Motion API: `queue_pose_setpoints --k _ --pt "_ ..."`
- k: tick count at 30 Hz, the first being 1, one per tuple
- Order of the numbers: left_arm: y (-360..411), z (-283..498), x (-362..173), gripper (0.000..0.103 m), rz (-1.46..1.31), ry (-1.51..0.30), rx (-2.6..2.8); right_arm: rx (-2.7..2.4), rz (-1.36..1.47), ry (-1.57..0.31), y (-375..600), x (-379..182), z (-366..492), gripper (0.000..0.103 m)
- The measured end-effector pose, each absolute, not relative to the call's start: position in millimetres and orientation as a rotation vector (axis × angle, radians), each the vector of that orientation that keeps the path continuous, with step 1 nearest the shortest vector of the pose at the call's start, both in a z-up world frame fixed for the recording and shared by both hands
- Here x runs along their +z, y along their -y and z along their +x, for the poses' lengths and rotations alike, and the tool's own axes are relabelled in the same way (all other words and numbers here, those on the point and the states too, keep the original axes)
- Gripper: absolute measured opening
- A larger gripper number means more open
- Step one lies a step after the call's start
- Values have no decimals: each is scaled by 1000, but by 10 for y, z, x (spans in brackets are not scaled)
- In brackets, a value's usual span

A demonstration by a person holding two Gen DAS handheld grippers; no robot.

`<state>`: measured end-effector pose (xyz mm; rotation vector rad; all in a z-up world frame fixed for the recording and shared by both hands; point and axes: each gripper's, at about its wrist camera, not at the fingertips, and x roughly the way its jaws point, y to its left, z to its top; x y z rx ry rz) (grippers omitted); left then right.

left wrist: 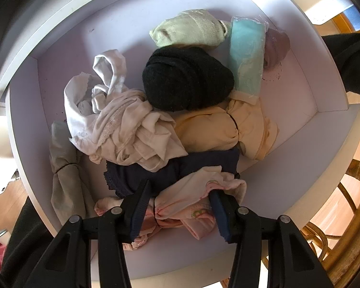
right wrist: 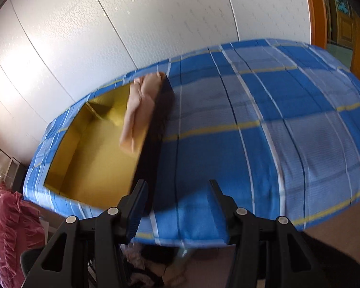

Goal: Organize soft objects
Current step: 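Grasp the pink rolled garment with the left gripper while the right gripper returns to the shelf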

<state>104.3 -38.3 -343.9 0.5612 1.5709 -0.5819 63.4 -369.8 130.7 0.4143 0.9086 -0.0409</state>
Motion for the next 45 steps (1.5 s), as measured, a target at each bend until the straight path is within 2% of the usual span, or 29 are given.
queue_pose_setpoints --k 6,8,16,20,26,28,30,31,32,34,38,39,40,41,43,44,45 --pt "338 1083 -3438 52 530 -1586 -580 35 419 -1075 3438 795 175 51" --pt "322 1093 -3423 40 498 -1595 -597 66 392 -1163 3261 556 109 51" --pt "188 1203 -3296 23 420 -1583 -613 34 363 -1450 2878 -454 153 51" --pt "116 1277 -3250 22 417 -1574 -588 -1 458 -1512 2876 -805 195 51" --pt "-42 1394 -3226 22 373 -1583 -554 -26 409 -1533 2731 -1057 306 51" --pt "-67 1395 -3243 26 404 -1579 -543 -42 415 -1513 2724 -1092 341 51" --pt "-69 1400 -3274 43 429 -1583 -536 -58 449 -1490 2764 -1138 388 51" --pt "-83 1404 -3284 60 444 -1585 -524 -73 457 -1485 2780 -1166 411 51" --pt "-101 1410 -3288 72 469 -1577 -500 -81 459 -1480 2794 -1188 429 51" --pt "-153 1428 -3305 77 472 -1580 -477 -96 458 -1487 2811 -1260 479 51" --pt "-221 1449 -3367 76 475 -1605 -484 -90 483 -1509 2791 -1409 553 51" --pt "-215 1436 -3383 75 486 -1607 -489 -86 495 -1511 2790 -1449 568 51" --pt "-221 1436 -3386 68 484 -1610 -500 -88 491 -1516 2796 -1485 585 51" --pt "-226 1441 -3386 53 468 -1617 -517 -96 484 -1518 2809 -1512 602 51" --pt "-198 1429 -3375 35 445 -1624 -559 -89 485 -1518 2825 -1563 625 51" --pt "-193 1428 -3353 29 452 -1612 -565 -84 487 -1517 2819 -1581 645 49" --pt "-192 1433 -3332 25 440 -1608 -573 -82 483 -1514 2816 -1591 655 43"
